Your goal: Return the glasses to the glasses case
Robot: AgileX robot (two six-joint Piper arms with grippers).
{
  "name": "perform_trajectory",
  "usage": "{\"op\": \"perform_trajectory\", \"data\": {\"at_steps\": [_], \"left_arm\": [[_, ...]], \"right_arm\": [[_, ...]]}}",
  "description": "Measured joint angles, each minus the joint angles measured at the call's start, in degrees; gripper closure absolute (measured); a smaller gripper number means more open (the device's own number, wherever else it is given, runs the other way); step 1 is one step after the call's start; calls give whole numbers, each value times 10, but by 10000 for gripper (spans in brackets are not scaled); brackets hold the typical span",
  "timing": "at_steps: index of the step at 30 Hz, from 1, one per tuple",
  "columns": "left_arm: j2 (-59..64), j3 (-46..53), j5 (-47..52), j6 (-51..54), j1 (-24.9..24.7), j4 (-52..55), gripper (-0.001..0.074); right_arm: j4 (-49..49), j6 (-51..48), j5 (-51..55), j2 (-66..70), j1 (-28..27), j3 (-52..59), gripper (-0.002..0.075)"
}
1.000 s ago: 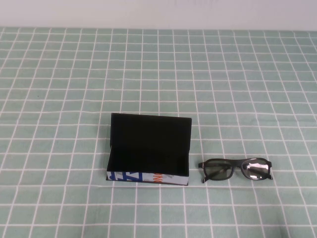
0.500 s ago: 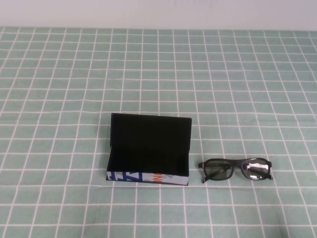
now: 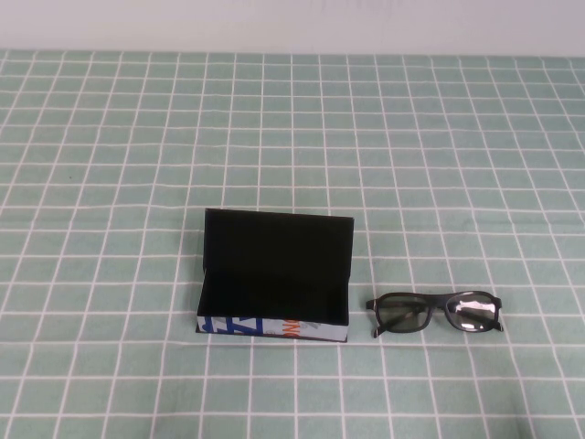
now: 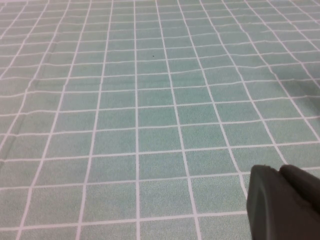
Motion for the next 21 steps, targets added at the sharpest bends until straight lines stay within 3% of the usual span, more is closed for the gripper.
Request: {"op": "perform_trajectory", "data": {"at_steps": [12,21], "left_arm": [[0,1,-23,0,0,0,737],[0,2,-225,-45,0,-4,737]], "right_arm": [[0,0,-37,0,0,2,738],[0,0,-241,0,0,2,738]]}}
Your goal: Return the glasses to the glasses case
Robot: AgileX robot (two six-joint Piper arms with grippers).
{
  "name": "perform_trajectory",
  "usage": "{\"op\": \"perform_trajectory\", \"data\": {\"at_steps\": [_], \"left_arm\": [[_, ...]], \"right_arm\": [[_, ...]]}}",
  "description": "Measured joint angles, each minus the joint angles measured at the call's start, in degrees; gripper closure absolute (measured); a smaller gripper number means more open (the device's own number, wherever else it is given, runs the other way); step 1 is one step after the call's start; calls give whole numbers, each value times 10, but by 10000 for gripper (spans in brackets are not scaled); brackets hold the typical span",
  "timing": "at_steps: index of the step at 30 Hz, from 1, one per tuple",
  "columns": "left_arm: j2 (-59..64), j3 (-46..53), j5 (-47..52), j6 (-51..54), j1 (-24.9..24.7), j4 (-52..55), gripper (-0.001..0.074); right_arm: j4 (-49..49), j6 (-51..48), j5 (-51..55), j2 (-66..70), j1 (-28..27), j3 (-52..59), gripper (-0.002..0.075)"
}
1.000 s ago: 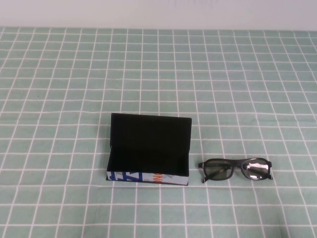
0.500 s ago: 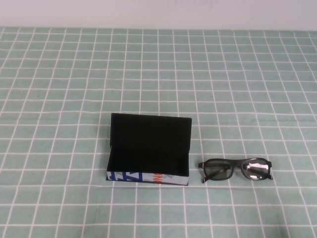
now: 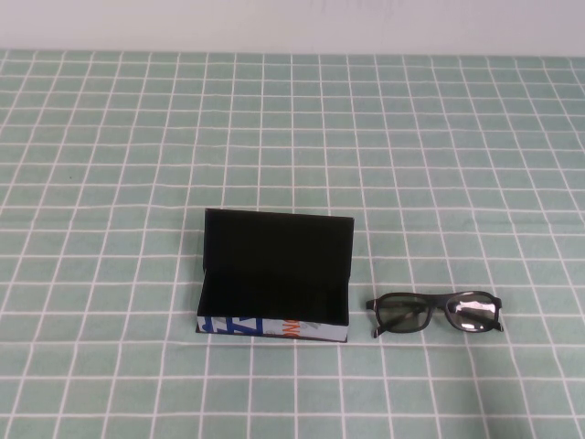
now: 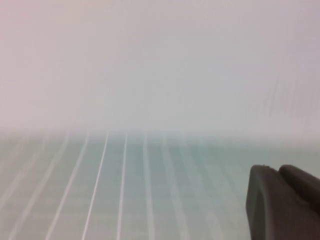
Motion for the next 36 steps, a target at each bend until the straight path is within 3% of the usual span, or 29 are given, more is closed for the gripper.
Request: {"op": "perform_trajectory", "data": {"at_steps": [6,18,28,33,36], "left_arm": [[0,0,-180,-43,0,0,737],[0,0,-246,-58,0,0,737],[-1,-5,-478,-97,0,0,737],[-1,-66,-471,-108,0,0,737],[-1,-133,-431,-112,0,0,737]], "right_arm": [[0,0,-161,0,0,0,738],[1,0,-235,0,0,0,738],[3,33,-454,0,0,-6,738],[-17,70,-449,0,0,-86,738],[-19,75,-386,0,0,-163,739]]}}
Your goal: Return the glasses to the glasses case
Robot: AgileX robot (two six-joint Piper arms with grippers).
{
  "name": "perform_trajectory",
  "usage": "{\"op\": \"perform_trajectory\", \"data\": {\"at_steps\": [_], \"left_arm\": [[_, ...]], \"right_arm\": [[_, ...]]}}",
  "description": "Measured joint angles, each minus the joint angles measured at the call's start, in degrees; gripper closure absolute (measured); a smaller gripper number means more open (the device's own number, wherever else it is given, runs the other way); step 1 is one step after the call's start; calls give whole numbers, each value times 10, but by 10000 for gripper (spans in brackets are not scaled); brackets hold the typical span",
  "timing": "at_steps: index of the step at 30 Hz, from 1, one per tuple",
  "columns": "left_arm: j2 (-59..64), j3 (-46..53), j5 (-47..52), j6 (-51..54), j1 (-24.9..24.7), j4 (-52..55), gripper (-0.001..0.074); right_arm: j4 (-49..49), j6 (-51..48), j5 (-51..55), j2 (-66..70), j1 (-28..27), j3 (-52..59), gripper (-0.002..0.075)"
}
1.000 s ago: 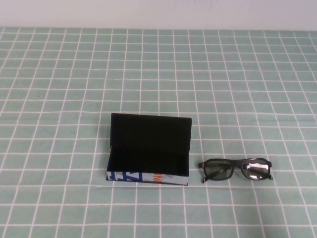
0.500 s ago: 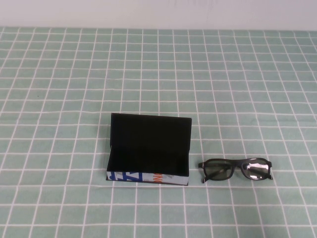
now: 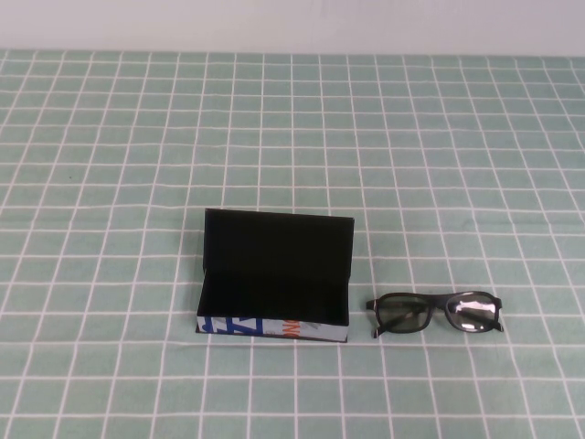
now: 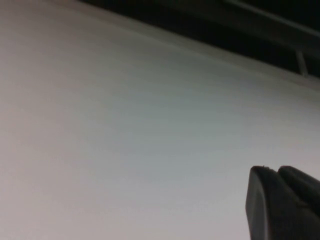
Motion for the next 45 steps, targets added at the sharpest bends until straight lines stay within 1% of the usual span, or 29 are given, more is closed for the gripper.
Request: {"op": "perform_trajectory", "data": {"at_steps": [4,9,14,17,20,24,26,29,33,37,41,45], "left_arm": [[0,-92,76,-9,0,0,737],[21,-222,229,-15,0,0,737],[68,-346,452,-15,0,0,737],[104,-400,576,-9,0,0,737],[143,-425,671,-8,-2,0,737],[190,-426,763,-10,-3,-20,737],[202,-426,790,-10,-3,-25,737],[211,-420,803,-9,-3,-23,737],[216,-418,795,-9,-3,-11,737],[216,-418,793,-9,-3,-8,737],[216,-418,796,-9,-3,-8,737],[228,-418,858,6,-3,-16,737]], "right_arm": [[6,1,132,0,0,-122,739],[64,1,258,44,0,-257,739],[63,1,465,139,0,-383,739],[62,1,593,206,0,-437,739],[61,1,727,281,0,-473,739],[48,1,884,389,0,-483,739],[31,1,946,434,0,-483,739],[12,-6,983,494,0,-483,739],[13,-50,989,566,0,-483,739],[37,-101,990,624,0,-483,739],[88,-204,990,679,0,-483,739],[182,-354,1002,739,0,-484,739]]}}
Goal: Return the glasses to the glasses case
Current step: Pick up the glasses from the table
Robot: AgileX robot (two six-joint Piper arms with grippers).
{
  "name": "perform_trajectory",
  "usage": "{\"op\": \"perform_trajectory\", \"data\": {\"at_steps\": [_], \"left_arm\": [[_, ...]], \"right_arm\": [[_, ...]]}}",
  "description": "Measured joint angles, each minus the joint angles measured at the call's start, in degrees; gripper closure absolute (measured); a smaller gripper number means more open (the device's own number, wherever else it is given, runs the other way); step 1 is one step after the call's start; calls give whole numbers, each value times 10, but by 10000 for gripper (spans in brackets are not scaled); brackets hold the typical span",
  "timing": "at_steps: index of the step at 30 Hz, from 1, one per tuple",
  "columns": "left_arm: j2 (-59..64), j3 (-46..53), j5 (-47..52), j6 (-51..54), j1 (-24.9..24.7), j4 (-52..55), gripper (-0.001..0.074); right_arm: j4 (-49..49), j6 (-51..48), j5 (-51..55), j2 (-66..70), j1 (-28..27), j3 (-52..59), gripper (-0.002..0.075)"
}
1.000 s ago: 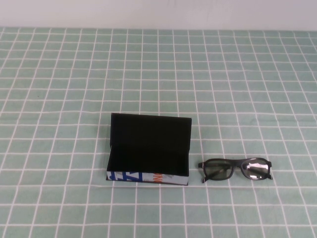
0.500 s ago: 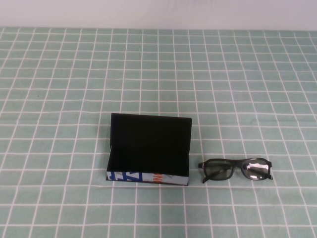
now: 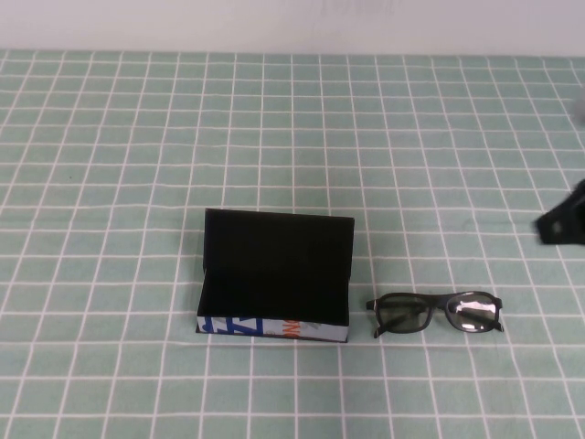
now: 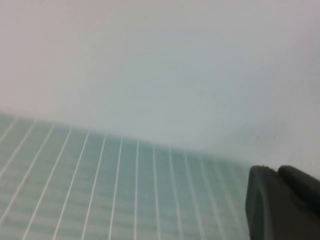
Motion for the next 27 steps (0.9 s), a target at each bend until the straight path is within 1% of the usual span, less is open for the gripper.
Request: {"op": "perform_trajectory", "data": {"at_steps": [2,4,7,10,15,17,20,24,27], "left_arm": [[15,0,42,29,0,-19,737],[36,0,80,83,0,-51,737],[84,0,135,177,0,-122,737],[136,0,170,255,0,-191,737],[214,0,179,335,0,-263,737],[239,1,180,357,0,-284,737],[267,1,181,385,0,-312,737],[291,1,181,414,0,-345,737],[302,1,182,423,0,-359,737]], "right_arm": [[39,-65,15,26,0,-5,739],[68,-124,30,48,4,-13,739],[74,-168,49,78,27,-40,739],[34,-180,68,99,71,-77,739],[-111,-181,105,139,167,-133,739],[-158,-181,107,158,192,-141,739],[-185,-184,109,185,206,-144,739],[-197,-187,100,218,207,-145,736],[-198,-188,73,239,207,-145,704]]}}
